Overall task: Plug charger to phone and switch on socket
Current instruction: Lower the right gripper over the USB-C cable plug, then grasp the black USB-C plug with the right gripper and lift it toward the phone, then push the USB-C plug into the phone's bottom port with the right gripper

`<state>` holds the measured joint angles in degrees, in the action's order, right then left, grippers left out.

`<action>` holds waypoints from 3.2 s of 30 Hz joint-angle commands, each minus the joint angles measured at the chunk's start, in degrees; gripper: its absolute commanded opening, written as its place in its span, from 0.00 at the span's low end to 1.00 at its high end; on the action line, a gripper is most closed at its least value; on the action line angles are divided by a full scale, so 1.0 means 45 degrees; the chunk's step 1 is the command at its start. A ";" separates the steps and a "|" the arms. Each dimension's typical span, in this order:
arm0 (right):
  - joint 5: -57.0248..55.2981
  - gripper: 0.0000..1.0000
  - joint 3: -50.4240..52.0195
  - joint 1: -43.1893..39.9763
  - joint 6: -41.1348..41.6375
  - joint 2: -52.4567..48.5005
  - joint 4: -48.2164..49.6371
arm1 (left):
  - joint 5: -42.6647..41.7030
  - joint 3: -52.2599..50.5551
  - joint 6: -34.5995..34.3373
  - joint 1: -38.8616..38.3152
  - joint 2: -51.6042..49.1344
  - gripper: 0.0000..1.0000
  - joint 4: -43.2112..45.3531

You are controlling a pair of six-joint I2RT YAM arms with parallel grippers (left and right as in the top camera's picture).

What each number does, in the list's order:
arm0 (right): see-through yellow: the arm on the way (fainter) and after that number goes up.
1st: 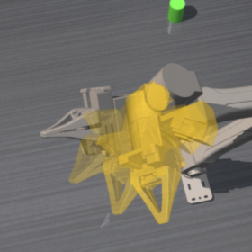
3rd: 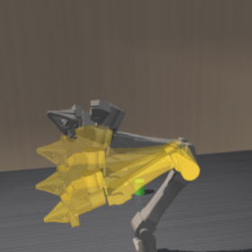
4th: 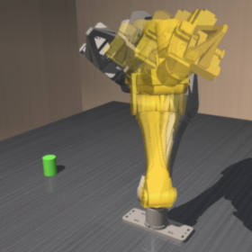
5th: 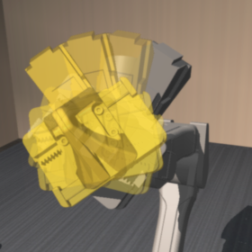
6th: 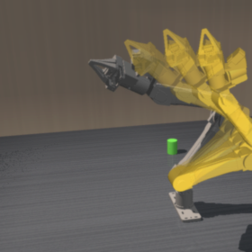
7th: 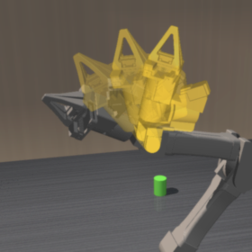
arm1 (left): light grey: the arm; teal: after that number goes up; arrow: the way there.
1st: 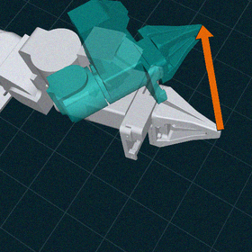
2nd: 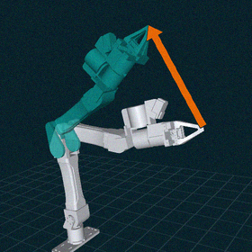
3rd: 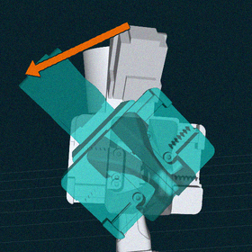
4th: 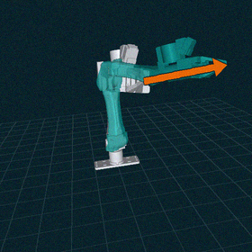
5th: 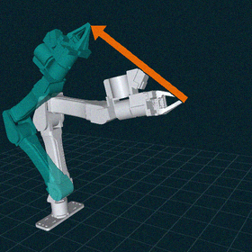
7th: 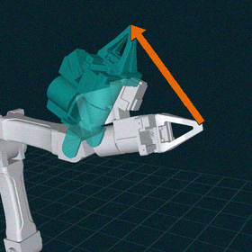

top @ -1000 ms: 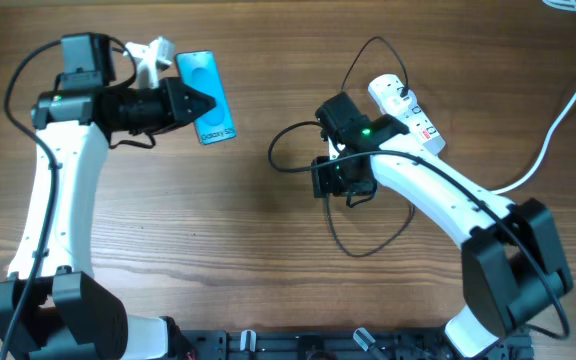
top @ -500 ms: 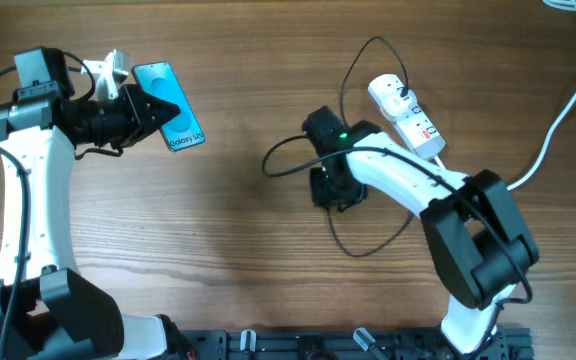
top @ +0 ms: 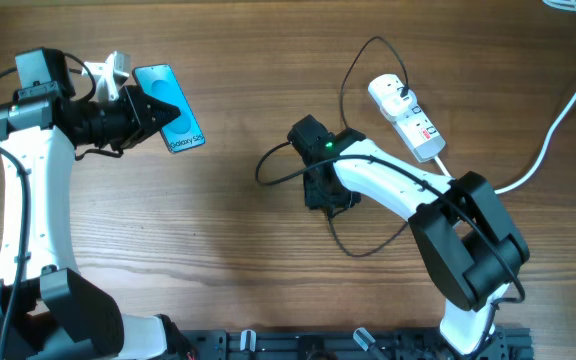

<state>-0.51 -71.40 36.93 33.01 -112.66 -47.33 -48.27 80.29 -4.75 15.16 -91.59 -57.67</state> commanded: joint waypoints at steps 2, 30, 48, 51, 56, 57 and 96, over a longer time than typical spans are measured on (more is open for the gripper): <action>-0.0073 0.40 0.0136 -0.0039 0.0121 -0.0593 0.0039 | -0.0257 0.0083 0.0301 0.0019 0.0063 0.04 0.0044; -0.0073 0.09 0.0136 -0.0044 0.0087 -0.0593 0.0325 | -0.0257 0.0083 0.0301 0.0019 0.0063 0.04 0.0039; 0.3716 0.04 -0.2161 -0.0044 -0.2822 0.1384 -0.1491 | -0.1263 0.0083 0.1103 0.0015 0.0063 0.04 0.0083; 0.6290 0.05 -0.2186 -0.0039 -0.4619 0.3177 -0.1467 | -0.4255 0.0083 0.2982 -0.0155 0.0063 0.04 0.0087; 0.6892 0.04 -0.2186 -0.0029 -0.4818 0.5119 -0.1690 | -0.5984 0.0083 0.4065 -0.1020 0.0063 0.04 0.0262; 0.7028 0.05 -0.2186 -0.0029 -0.4823 0.5513 -0.1724 | -0.5984 0.0083 0.4065 -0.1297 0.0063 0.04 0.0457; 0.1030 0.05 -0.2220 0.2574 -0.1914 0.6538 0.1360 | -0.4726 0.0083 -0.1647 -0.3657 0.0063 0.04 0.4410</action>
<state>3.84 -80.09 49.28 23.57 -84.60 -40.45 -68.20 80.23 -14.79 -1.67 -91.59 -38.48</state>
